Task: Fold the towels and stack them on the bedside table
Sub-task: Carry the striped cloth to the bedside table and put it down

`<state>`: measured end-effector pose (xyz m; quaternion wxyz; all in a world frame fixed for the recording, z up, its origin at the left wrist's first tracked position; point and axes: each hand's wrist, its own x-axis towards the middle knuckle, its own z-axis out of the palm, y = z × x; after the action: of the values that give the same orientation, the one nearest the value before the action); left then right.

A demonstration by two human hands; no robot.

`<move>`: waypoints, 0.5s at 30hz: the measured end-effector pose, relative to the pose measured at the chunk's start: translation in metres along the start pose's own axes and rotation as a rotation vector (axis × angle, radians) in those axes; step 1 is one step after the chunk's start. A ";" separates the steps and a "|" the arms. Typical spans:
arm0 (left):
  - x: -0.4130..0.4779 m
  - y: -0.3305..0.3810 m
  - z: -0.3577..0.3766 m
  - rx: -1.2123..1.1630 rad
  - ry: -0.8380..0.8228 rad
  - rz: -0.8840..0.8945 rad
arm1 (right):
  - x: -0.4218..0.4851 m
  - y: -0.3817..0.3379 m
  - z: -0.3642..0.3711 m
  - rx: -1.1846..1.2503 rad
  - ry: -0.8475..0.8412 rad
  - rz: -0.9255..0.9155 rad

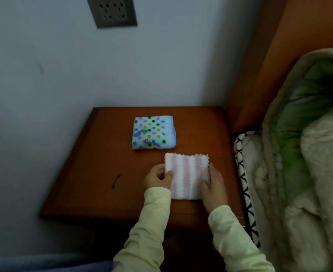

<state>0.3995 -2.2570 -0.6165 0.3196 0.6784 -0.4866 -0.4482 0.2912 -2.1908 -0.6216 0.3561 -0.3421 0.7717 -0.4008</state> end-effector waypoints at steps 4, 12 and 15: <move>0.002 -0.008 0.002 0.178 0.036 0.098 | 0.007 0.002 0.003 -0.091 0.014 -0.035; -0.003 0.024 -0.013 -0.150 -0.041 -0.011 | 0.001 -0.017 -0.015 -0.036 0.076 -0.124; -0.015 0.059 -0.026 -0.288 -0.049 0.015 | -0.006 -0.039 -0.029 0.127 0.136 -0.114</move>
<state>0.3992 -2.2618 -0.5503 0.4052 0.6106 -0.4300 -0.5273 0.2803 -2.1922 -0.5739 0.3006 -0.3343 0.7463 -0.4909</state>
